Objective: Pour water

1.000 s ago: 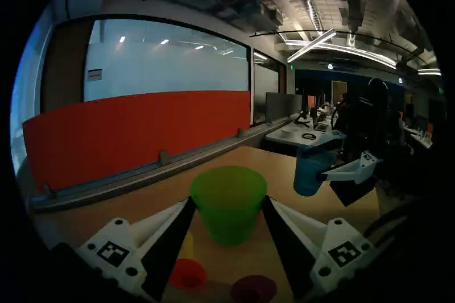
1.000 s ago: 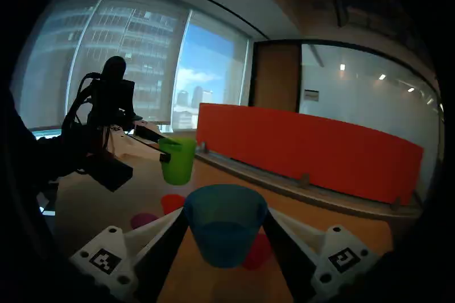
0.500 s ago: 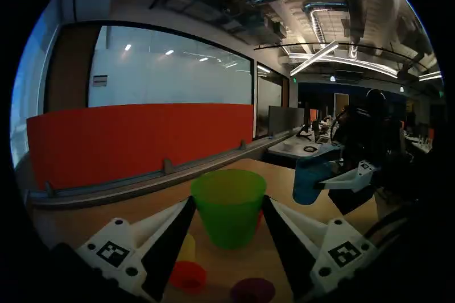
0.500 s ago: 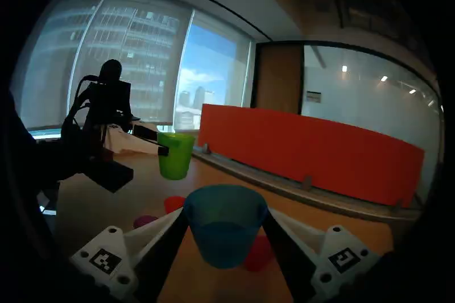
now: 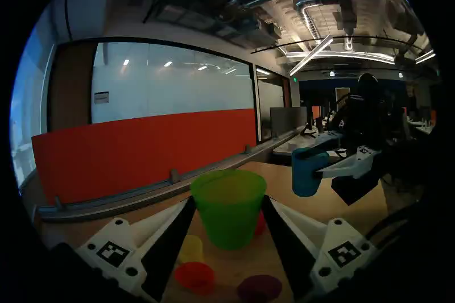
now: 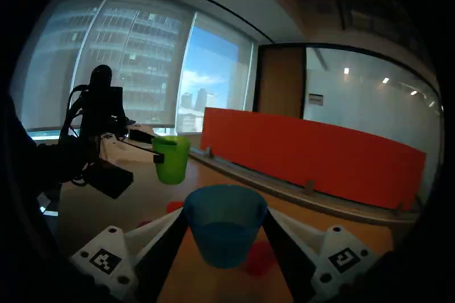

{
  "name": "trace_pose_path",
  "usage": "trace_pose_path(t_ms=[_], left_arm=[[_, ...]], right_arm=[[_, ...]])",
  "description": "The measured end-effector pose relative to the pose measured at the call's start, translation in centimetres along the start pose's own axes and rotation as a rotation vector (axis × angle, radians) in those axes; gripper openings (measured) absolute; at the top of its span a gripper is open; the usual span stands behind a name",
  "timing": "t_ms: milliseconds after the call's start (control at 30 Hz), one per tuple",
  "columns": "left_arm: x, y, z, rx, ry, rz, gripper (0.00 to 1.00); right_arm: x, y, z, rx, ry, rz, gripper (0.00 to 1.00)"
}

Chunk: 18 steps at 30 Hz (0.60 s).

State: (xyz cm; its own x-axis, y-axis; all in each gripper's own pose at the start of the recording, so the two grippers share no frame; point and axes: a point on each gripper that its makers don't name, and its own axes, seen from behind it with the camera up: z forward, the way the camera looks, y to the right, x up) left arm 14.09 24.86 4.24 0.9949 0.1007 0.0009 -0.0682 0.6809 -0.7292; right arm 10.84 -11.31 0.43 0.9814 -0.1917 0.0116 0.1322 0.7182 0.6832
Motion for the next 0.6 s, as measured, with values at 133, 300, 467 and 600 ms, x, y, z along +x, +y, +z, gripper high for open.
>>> trace_pose_path(t_ms=[133,300,467,600], left_arm=[[-0.3,0.5,-0.5,0.007,0.013,-0.014,0.85],[-0.8,0.6,-1.2,0.027,0.036,-0.04,0.85],[-1.7,0.8,-1.8,0.035,0.04,-0.063,0.85],[-1.7,1.0,-2.3,0.033,0.045,-0.076,0.85]], right_arm=[[0.8,-0.2,0.2,0.004,0.007,-0.008,0.91],[1.7,-0.6,0.6,0.014,0.013,-0.015,0.91],[2.5,-0.9,1.1,0.025,0.029,0.0,0.91],[3.1,-1.1,1.4,0.033,0.041,0.017,0.91]])
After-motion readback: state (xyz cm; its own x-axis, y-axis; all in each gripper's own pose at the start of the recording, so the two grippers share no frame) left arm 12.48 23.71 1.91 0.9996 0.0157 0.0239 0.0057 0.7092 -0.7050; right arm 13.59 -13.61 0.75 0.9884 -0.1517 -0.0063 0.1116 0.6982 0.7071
